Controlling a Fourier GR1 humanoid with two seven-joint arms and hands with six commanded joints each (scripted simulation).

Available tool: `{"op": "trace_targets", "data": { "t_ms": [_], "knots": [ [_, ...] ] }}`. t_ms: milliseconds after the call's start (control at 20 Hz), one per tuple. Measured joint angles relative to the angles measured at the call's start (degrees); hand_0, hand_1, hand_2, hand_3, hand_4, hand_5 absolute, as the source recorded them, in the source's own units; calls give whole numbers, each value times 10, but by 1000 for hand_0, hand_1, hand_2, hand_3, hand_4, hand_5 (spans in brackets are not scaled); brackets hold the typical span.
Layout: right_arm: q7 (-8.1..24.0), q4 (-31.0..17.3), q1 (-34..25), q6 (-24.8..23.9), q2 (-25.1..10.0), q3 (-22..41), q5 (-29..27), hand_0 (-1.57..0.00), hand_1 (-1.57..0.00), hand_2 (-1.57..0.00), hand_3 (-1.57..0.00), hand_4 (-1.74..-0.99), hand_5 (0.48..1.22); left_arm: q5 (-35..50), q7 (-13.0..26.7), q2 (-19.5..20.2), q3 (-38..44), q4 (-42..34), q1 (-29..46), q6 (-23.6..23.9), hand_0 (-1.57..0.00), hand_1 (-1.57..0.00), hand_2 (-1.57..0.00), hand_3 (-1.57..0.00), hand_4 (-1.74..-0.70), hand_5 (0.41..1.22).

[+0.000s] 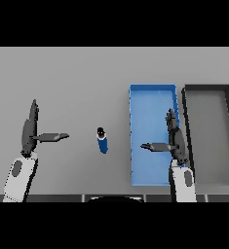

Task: Pick up the blue pipe and place it into the blue bin.

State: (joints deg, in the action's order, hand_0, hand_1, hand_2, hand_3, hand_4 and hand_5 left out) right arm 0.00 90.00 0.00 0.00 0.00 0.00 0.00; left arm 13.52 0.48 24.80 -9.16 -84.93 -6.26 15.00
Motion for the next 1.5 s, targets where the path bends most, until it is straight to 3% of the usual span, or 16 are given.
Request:
{"op": "trace_targets", "data": {
  "t_ms": [300, 350, 450, 650, 800, 950, 1300, 1500],
  "knots": [
    [7, -21, -23, 6, -14, -17, -12, 1, 1, 1, 1, -1205, 629, -10, 16, -16, -7, 18, -31, 12, 1, 1, 1, 1, -966, 593],
    [-55, -1, 0, 16, -54, -4, 27, 1, 1, 1, 1, -1201, 628, -15, -28, 20, -22, 15, -10, -45, 1, 1, 1, 1, -963, 592],
    [-86, 27, 31, 21, -86, 18, 73, 1, 1, 1, 1, -1197, 626, -19, -70, 62, -32, 25, 7, -107, 1, 1, 1, 1, -959, 590],
    [-73, 47, 36, 25, -94, 28, 85, 1, 1, 1, 1, -1203, 625, -17, -80, 80, -40, 27, -2, -144, 1, 1, 1, 1, -960, 593],
    [-55, 34, 30, 29, -100, 26, 86, 1, 1, 1, 1, -1181, 619, -4, -96, 92, -54, 12, 9, -191, 1, 1, 1, 1, -989, 573],
    [-73, 35, 26, 31, -100, 28, 85, 1, 1, 1, 1, -1176, 615, -8, -92, 114, -78, -26, 32, -227, 1, 1, 1, 1, -1048, 535],
    [-55, 49, 35, 34, -102, 29, 84, 1, 1, 1, 1, -1195, 617, -48, -22, 72, -173, -76, 37, -254, 1, 1, 1, 1, -1138, 455],
    [-61, 53, 32, 36, -100, 29, 79, 1, 1, 1, 1, -1218, 627, -65, -19, 31, -197, -51, 17, -254, 1, 1, 1, 1, -1147, 452]
  ]
}}
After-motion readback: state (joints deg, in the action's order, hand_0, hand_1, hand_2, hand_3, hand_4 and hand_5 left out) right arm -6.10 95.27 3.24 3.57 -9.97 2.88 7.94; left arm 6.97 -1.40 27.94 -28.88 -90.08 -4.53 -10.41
